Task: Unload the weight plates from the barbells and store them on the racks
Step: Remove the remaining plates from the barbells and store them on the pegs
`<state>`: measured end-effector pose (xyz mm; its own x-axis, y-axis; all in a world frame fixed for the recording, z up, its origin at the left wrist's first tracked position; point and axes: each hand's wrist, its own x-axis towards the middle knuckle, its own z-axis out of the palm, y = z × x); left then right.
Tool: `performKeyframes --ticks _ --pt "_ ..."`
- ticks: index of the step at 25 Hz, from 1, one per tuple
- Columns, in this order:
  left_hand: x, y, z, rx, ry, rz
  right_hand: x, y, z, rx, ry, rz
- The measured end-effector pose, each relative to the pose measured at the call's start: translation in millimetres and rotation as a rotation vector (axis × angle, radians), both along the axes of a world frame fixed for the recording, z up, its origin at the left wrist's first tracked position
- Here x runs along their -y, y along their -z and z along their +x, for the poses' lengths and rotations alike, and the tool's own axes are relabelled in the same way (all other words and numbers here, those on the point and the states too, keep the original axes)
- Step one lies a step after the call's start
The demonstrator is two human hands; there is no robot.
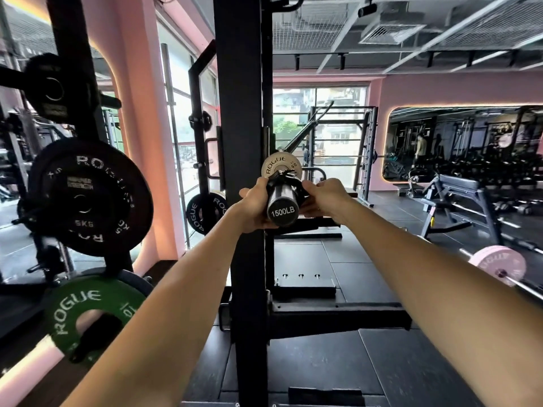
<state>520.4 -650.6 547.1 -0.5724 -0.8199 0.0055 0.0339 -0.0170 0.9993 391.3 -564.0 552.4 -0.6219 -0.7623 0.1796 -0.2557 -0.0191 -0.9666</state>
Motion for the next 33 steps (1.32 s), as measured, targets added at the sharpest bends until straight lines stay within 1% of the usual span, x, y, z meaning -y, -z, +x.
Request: performKeyframes --ticks 3,9,11,15,19,22,25,27,28,31,33 --pt "25 -1 -21 0.019 -0.032 -0.072 30 -2 -20 -0.039 0.038 0.008" --pt "72 -9 -56 0.136 -0.057 -0.18 96 -1 -71 -0.087 0.094 0.035" --pt "93 -12 -72 0.132 -0.055 -0.164 119 -1 -88 -0.089 0.104 0.035" --pt "132 -14 -102 0.11 -0.025 -0.097 170 6 -134 -0.158 0.13 0.033" --pt "166 -13 -127 0.085 0.038 -0.039 203 8 -159 -0.194 0.142 0.042" --pt "176 -15 -138 0.098 0.015 -0.037 212 4 -167 -0.251 0.111 0.062" --pt "178 -16 -143 0.108 -0.017 -0.068 199 -8 -156 -0.319 0.089 0.081" --pt "177 -16 -143 0.108 -0.004 -0.051 193 -12 -149 -0.358 0.105 0.088" --pt "175 -18 -141 0.095 0.004 -0.037 191 -15 -145 -0.403 0.137 0.083" --pt "171 -23 -137 0.084 0.027 -0.002 190 -31 -136 -0.631 0.235 0.104" --pt "172 -23 -137 0.081 0.044 0.011 189 -40 -128 -0.765 0.242 0.149"
